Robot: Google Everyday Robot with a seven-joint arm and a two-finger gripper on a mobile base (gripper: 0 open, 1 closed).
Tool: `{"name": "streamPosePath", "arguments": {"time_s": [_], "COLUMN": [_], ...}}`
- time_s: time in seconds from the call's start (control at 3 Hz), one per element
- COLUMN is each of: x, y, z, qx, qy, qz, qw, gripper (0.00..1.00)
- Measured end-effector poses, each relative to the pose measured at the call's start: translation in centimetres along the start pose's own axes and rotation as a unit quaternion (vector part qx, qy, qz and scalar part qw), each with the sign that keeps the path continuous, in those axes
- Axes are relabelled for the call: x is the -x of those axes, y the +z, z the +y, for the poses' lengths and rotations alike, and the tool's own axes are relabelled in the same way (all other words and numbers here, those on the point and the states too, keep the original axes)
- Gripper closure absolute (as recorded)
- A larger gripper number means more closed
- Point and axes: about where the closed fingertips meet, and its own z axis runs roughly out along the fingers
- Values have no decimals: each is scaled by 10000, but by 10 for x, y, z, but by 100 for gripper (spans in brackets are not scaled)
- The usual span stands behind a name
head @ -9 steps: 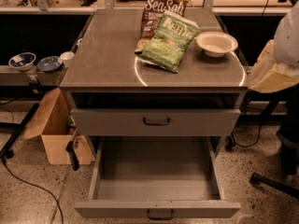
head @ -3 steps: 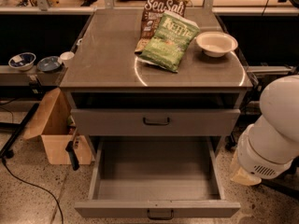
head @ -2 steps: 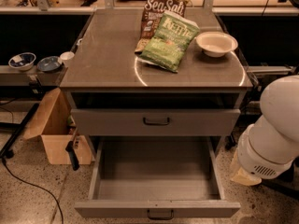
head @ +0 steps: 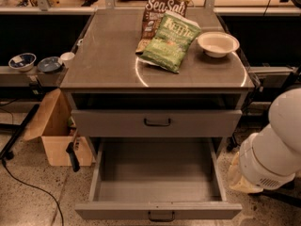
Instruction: Close middle drawer
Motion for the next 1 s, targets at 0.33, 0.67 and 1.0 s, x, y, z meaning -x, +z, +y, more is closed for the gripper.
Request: {"name": "streamPosePath", "arguments": {"time_s": [0.33,0.67,1.0], "x": [-5,-9,-12], "y": [20,40,61], "z": [15,33,51], "qx": [207,479,606], "qy": [-76,-169,-147], "qz": [-165,-370,-360], "qw": [9996,9980,9974], "gripper": [100,100,100]}}
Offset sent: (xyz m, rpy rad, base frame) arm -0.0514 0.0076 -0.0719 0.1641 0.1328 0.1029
